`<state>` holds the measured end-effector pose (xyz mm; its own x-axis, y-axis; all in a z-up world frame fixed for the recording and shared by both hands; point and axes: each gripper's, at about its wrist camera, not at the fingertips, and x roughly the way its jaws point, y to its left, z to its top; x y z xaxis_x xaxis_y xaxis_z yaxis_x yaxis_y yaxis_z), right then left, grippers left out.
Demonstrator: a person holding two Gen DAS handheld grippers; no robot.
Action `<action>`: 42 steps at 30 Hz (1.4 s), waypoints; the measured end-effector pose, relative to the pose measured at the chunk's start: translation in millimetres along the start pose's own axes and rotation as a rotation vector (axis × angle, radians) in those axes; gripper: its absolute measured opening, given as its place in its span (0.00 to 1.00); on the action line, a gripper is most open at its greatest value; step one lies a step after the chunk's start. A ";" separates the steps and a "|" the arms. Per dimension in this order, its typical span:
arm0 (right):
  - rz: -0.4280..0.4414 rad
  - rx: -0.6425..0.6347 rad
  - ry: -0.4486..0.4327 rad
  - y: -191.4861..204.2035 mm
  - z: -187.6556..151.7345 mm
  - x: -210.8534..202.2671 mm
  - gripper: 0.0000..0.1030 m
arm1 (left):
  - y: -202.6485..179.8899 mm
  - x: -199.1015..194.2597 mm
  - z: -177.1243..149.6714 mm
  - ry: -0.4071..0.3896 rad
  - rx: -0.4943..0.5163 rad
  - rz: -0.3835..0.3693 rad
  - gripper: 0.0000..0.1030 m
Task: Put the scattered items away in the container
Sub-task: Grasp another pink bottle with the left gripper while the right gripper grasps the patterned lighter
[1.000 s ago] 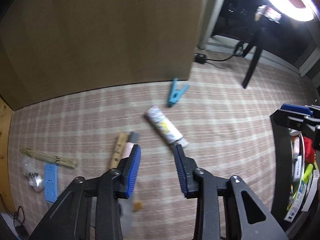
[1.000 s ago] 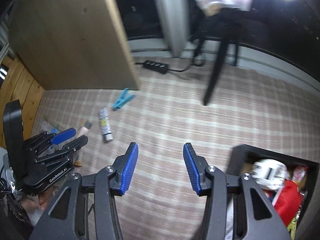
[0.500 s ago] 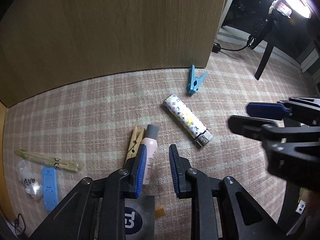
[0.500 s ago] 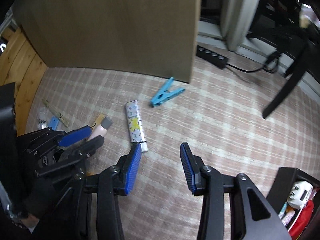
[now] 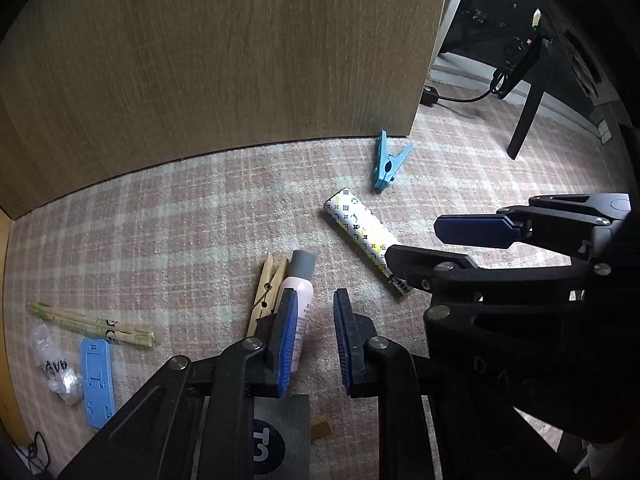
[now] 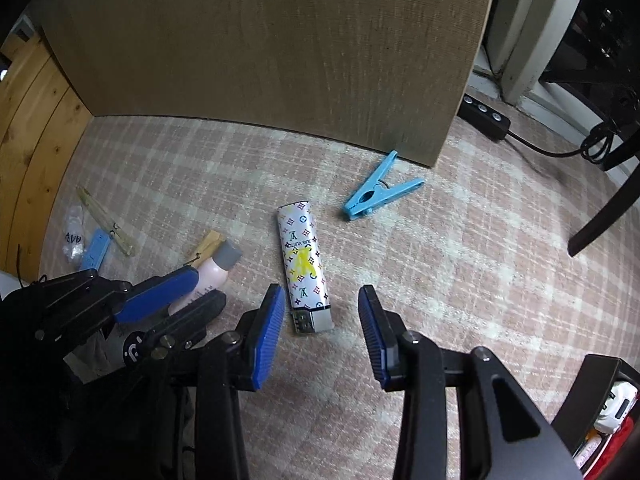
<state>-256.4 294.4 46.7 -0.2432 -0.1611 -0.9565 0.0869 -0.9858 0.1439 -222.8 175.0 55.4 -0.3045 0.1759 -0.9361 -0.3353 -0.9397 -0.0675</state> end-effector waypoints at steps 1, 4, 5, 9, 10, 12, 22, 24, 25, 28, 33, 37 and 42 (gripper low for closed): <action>0.001 0.003 0.000 -0.7 -0.2 0.0 0.37 | -0.1 -0.1 0.0 -0.002 -0.001 0.000 0.17; 0.004 0.013 -0.006 -3.7 -1.4 -1.5 0.37 | 0.1 -0.6 -0.4 -0.007 -0.007 0.004 0.17; 0.006 0.017 -0.008 -4.8 -1.9 -2.1 0.37 | 0.5 -0.7 -0.5 -0.006 -0.010 0.004 0.17; 0.012 0.032 -0.015 -9.0 -4.7 -5.8 0.37 | -1.0 -4.9 -1.4 -0.020 -0.008 0.018 0.17; 0.015 0.034 -0.017 -9.8 -5.2 -7.0 0.37 | -1.4 -6.0 -1.7 -0.022 -0.008 0.018 0.17; 0.019 0.038 -0.021 -11.3 -5.8 -9.2 0.37 | -2.0 -6.5 -1.1 -0.024 -0.009 0.016 0.17; 0.016 0.036 -0.017 -15.9 -4.3 -9.1 0.37 | 5.4 -0.6 0.1 -0.004 -0.024 0.024 0.17; 0.017 0.034 -0.010 -16.0 -3.3 -5.7 0.37 | 9.7 3.9 -1.3 0.011 -0.030 0.020 0.17; 0.016 0.032 -0.005 -15.7 -2.6 -3.1 0.37 | 11.4 5.9 -1.9 0.018 -0.034 0.017 0.17; 0.014 0.023 0.011 -14.8 6.5 7.5 0.37 | 11.9 5.8 -2.2 0.012 -0.029 0.012 0.17; -0.006 0.008 0.026 -11.1 15.1 21.9 0.34 | 3.3 7.9 -1.7 0.009 0.002 0.023 0.17; -0.031 -0.004 0.020 -11.1 19.2 22.4 0.25 | -6.9 12.5 -2.6 0.018 0.017 0.015 0.18; -0.016 0.017 0.029 -26.4 13.2 17.5 0.23 | -19.8 19.6 -9.1 0.028 0.038 0.014 0.18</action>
<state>-275.6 316.9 29.5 -0.2165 -0.1438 -0.9656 0.0669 -0.9890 0.1323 -214.1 194.4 35.2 -0.2844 0.1542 -0.9462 -0.3652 -0.9300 -0.0418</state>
